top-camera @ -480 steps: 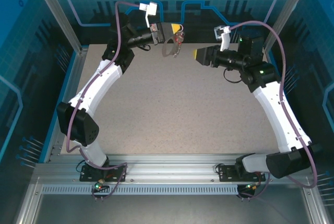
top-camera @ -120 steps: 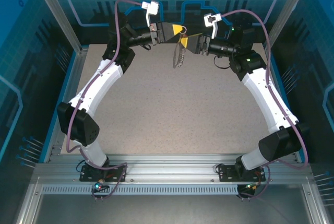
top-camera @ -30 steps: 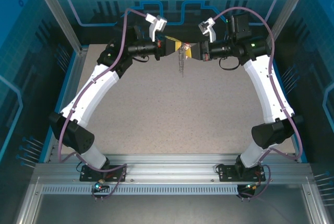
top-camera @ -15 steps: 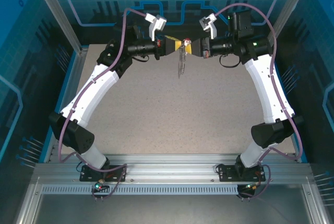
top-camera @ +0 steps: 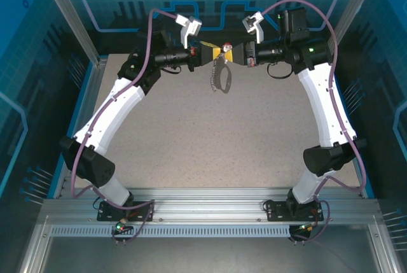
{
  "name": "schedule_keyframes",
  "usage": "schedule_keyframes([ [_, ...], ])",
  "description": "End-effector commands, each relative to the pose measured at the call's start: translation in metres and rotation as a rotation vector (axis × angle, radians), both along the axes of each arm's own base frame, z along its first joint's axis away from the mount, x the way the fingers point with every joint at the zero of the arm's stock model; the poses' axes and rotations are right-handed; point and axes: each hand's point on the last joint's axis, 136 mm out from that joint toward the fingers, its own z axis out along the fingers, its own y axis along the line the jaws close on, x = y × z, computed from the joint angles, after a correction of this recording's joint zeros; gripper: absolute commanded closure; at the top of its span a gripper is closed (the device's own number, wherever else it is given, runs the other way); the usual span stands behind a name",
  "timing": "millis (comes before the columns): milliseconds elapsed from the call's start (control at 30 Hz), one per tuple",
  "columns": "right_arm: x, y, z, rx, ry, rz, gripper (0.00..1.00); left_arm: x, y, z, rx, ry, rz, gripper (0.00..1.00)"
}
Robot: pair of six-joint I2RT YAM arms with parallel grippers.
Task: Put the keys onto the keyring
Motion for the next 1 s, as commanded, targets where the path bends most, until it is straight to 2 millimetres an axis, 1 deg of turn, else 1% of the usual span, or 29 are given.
schedule_keyframes([
  [0, 0.009, -0.003, 0.002, 0.000, -0.010, -0.015, 1.00, -0.008, -0.004, 0.003, -0.018, 0.014, -0.053, 1.00],
  [67, 0.011, -0.006, -0.003, -0.005, 0.002, -0.021, 1.00, -0.006, -0.003, 0.001, -0.019, 0.022, -0.041, 0.89],
  [133, 0.015, -0.009, -0.010, -0.017, 0.013, -0.032, 1.00, -0.004, -0.001, 0.000, -0.020, 0.022, -0.020, 0.70],
  [233, 0.019, -0.012, -0.024, -0.032, 0.042, -0.039, 1.00, -0.001, 0.004, 0.000, -0.031, 0.029, 0.007, 0.55],
  [267, 0.020, -0.012, -0.028, -0.039, 0.049, -0.041, 1.00, 0.001, 0.006, 0.000, -0.034, 0.031, 0.018, 0.53],
  [400, 0.027, -0.016, -0.049, -0.064, 0.089, -0.057, 1.00, 0.008, 0.019, 0.000, -0.059, 0.042, 0.088, 0.45],
  [567, 0.036, -0.019, -0.075, -0.083, 0.139, -0.074, 1.00, 0.018, 0.039, -0.006, -0.063, 0.065, 0.216, 0.42],
  [767, 0.048, -0.022, -0.108, -0.121, 0.190, -0.103, 1.00, 0.023, 0.064, -0.019, -0.045, 0.108, 0.357, 0.40],
  [967, 0.058, -0.021, -0.133, -0.136, 0.246, -0.121, 1.00, 0.022, 0.093, -0.026, -0.049, 0.138, 0.470, 0.38],
])
